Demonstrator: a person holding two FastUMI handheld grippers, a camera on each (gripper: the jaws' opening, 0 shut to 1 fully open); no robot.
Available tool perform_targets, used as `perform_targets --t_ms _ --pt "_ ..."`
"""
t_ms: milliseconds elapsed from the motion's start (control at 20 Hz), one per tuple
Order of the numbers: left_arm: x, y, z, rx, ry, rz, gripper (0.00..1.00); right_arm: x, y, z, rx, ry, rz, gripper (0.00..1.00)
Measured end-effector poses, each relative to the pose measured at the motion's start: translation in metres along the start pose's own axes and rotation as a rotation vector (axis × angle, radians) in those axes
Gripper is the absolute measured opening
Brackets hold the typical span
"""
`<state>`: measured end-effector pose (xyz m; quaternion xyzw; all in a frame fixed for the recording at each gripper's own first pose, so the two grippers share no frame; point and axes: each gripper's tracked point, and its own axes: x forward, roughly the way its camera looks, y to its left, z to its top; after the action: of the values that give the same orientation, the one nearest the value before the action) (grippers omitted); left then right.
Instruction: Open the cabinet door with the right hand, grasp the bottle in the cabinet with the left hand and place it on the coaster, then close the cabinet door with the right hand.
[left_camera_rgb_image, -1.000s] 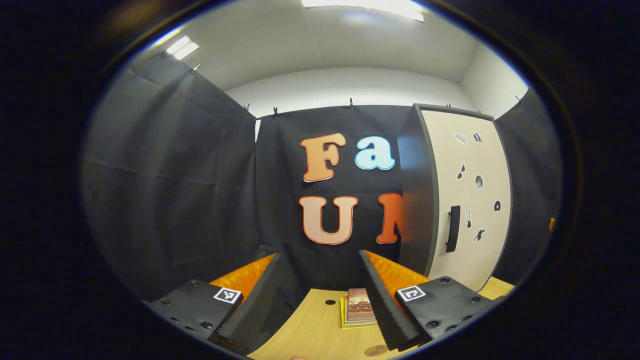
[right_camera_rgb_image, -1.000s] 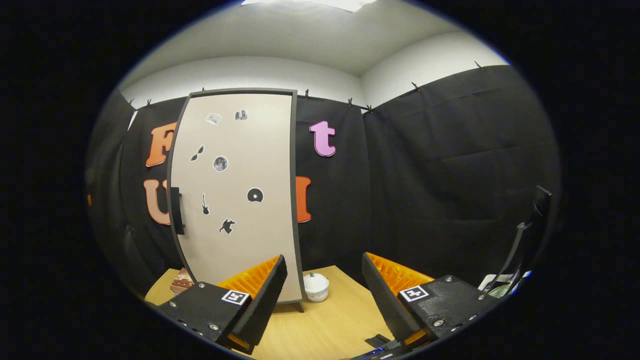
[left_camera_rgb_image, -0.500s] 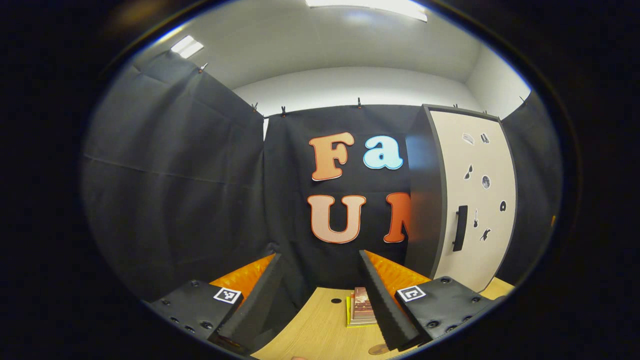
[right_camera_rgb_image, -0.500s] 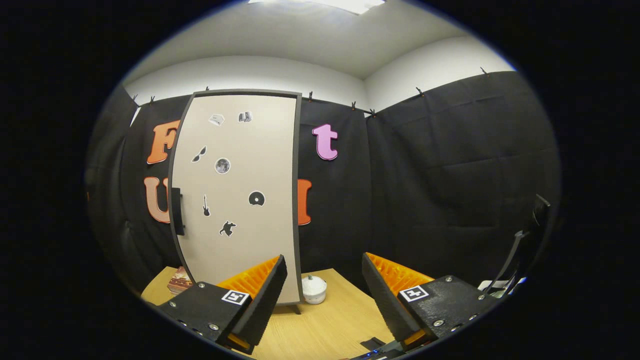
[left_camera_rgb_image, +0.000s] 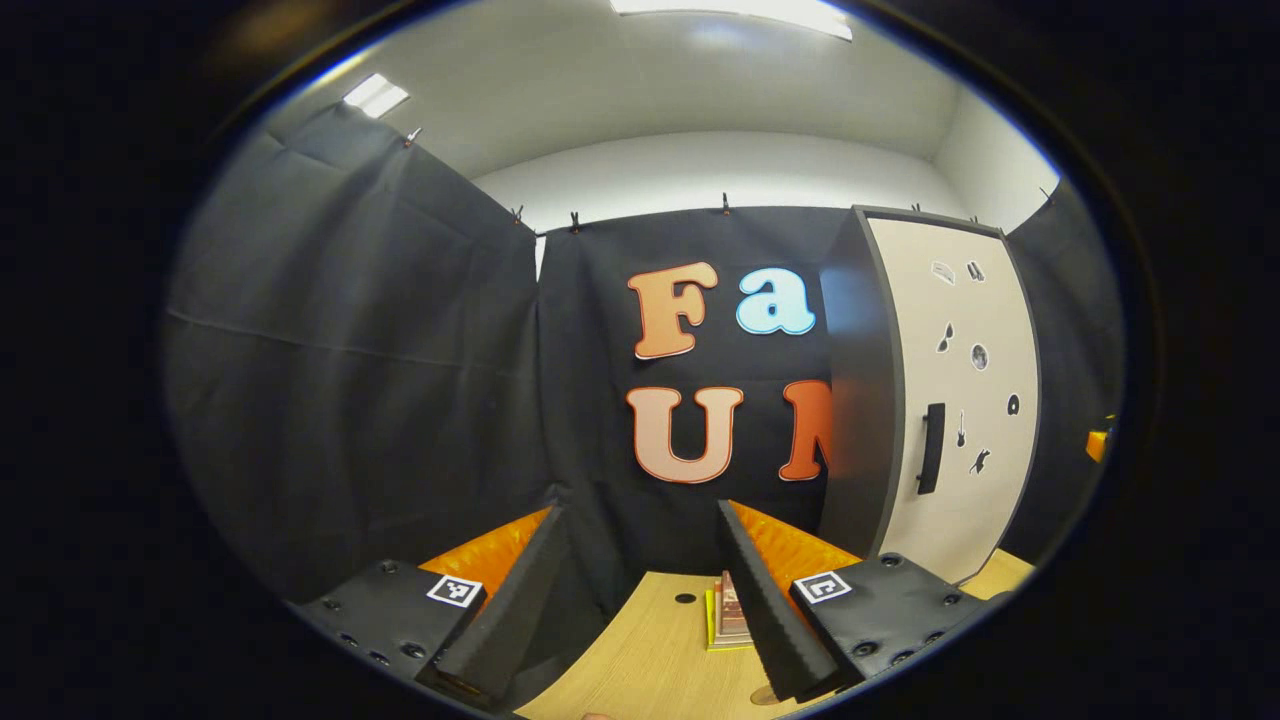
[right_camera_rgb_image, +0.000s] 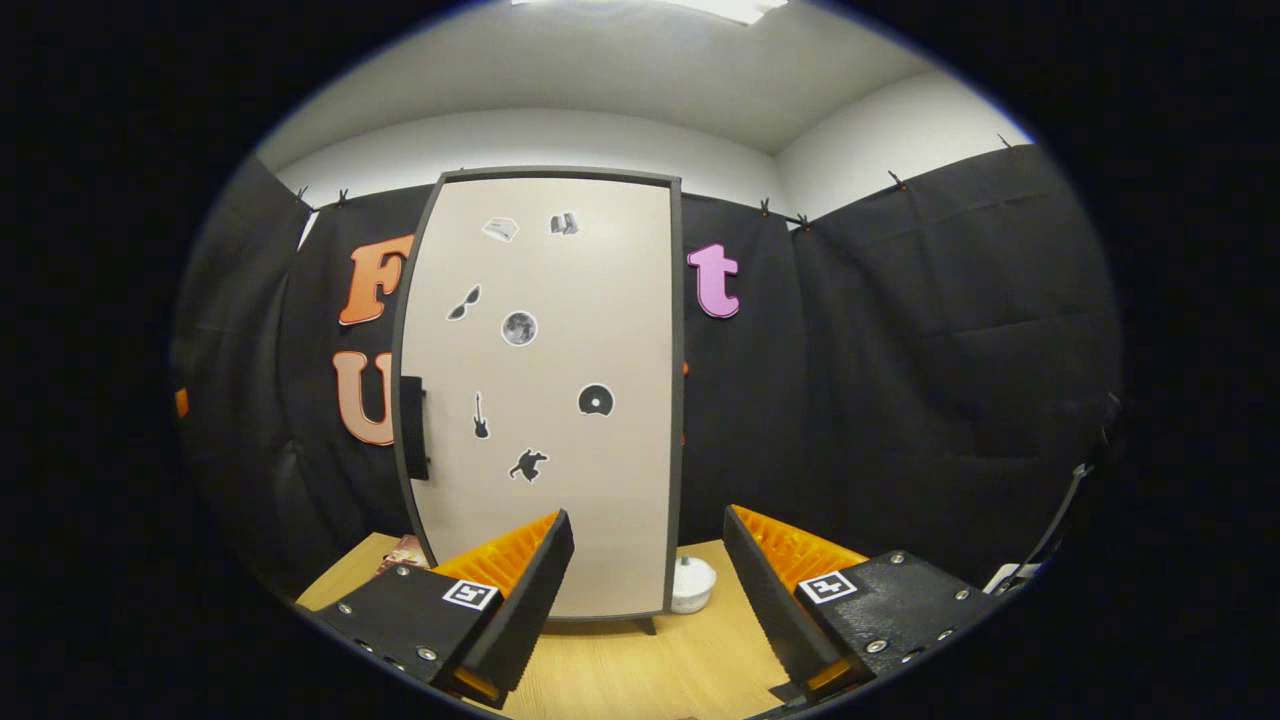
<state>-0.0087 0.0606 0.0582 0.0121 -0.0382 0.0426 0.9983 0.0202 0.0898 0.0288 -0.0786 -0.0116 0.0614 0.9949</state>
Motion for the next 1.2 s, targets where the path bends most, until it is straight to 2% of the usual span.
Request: perform_targets --t_ms 500,1050,1100,1150,1200 --pt "-0.009 0.023 -0.012 0.017 0.023 0.048 0.97 0.054 0.116 0.004 0.039 0.014 0.189 0.93" --pt "-0.018 0.052 -0.024 0.03 0.041 0.098 0.97 0.117 0.224 0.011 0.035 0.036 0.289 0.94" --pt "-0.018 0.054 -0.025 0.03 0.044 0.103 0.97 0.122 0.232 0.008 0.024 0.039 0.292 0.87" --pt "-0.019 0.055 -0.026 0.03 0.046 0.108 0.97 0.129 0.239 0.007 0.011 0.041 0.294 0.94" --pt "-0.019 0.057 -0.026 0.03 0.047 0.113 0.97 0.137 0.245 0.006 0.003 0.04 0.291 0.94"
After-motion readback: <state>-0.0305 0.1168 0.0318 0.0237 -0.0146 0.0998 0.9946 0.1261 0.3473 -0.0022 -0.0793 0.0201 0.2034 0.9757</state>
